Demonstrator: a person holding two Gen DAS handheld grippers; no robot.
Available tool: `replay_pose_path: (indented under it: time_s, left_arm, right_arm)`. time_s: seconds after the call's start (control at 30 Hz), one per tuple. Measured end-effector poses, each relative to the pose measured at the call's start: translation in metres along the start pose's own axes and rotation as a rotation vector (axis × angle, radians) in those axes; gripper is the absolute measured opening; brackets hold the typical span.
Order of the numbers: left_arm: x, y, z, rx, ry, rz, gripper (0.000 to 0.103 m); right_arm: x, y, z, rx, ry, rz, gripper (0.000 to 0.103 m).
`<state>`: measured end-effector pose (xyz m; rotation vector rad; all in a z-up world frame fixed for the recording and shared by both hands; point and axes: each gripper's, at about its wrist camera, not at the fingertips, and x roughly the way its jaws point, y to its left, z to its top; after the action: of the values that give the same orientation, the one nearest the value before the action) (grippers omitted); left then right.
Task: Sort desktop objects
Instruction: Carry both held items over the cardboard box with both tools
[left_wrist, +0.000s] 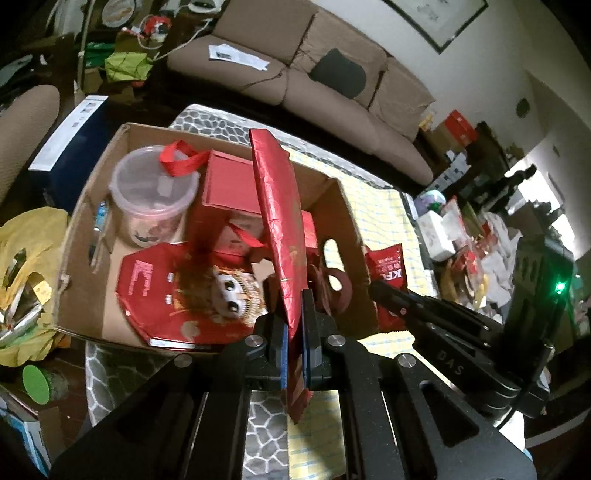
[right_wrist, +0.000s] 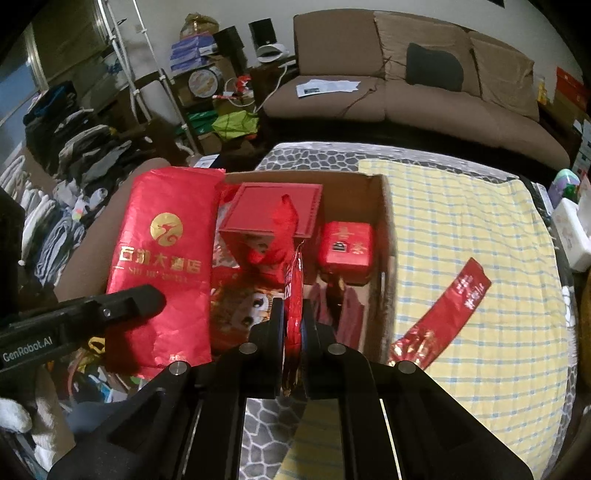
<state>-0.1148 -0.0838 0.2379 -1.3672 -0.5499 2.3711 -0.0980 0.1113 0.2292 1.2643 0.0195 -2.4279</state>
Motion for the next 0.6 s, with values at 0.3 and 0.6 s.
replay_pose_path:
  time_s: [0.3,0.6]
  left_arm:
    - [-0.005,0.040,0.014,-0.031,-0.009,0.033,0.005]
    - [0.008,0.070,0.018,-0.053,0.018,0.041,0.005]
  right_arm:
    - [0.027,0.024,0.008,-0.011,0.019,0.025,0.007]
    - [0.060,0.033,0.010,0.007,0.063,0.053,0.007]
